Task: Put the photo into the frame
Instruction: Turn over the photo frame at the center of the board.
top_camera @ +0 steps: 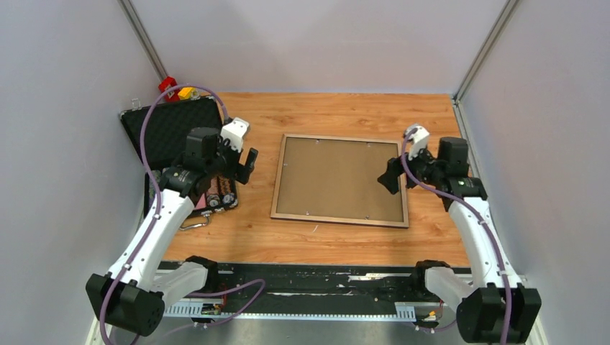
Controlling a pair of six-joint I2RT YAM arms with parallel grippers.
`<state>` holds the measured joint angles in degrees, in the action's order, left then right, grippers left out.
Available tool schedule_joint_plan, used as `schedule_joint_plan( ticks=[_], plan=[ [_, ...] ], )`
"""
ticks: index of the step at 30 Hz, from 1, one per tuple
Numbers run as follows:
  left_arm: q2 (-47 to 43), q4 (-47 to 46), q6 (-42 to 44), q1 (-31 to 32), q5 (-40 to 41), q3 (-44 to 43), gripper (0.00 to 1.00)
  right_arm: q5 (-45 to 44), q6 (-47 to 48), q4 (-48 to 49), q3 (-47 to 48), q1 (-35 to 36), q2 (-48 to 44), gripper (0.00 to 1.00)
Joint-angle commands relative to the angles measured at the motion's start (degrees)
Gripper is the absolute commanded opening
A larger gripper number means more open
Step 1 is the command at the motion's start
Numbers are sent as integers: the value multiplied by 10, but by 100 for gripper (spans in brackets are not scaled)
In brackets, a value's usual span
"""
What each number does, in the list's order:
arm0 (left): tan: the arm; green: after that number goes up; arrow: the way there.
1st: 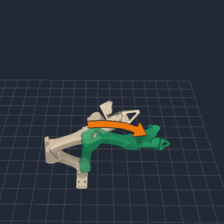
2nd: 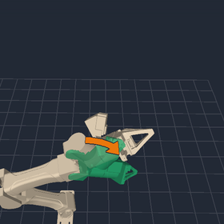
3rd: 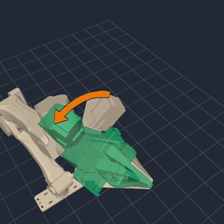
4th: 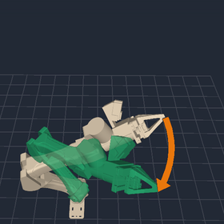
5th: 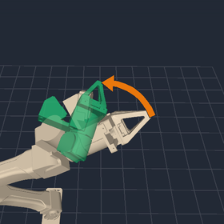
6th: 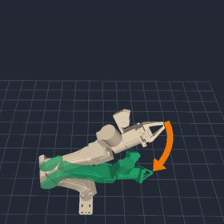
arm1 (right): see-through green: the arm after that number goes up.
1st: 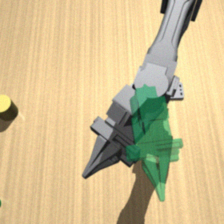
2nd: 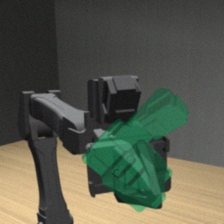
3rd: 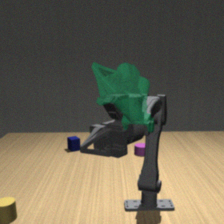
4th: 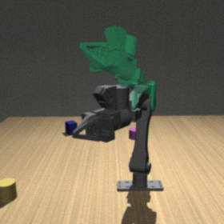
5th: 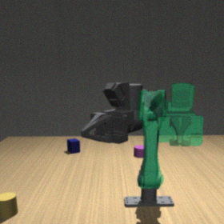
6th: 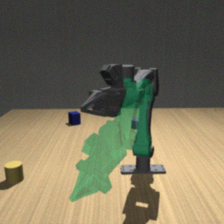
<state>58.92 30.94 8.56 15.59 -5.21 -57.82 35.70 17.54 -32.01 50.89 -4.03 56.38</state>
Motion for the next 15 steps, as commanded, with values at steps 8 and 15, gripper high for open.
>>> schedule_joint_plan(
  ticks=[8, 15],
  plan=[
    [11, 49, 64, -1, -75, 12, 100, -108, 112, -13, -56, 264, 71, 98],
    [54, -1, 63, -1, -76, 24, 100, -198, 142, 3, -86, 351, 126, 86]
  ],
)
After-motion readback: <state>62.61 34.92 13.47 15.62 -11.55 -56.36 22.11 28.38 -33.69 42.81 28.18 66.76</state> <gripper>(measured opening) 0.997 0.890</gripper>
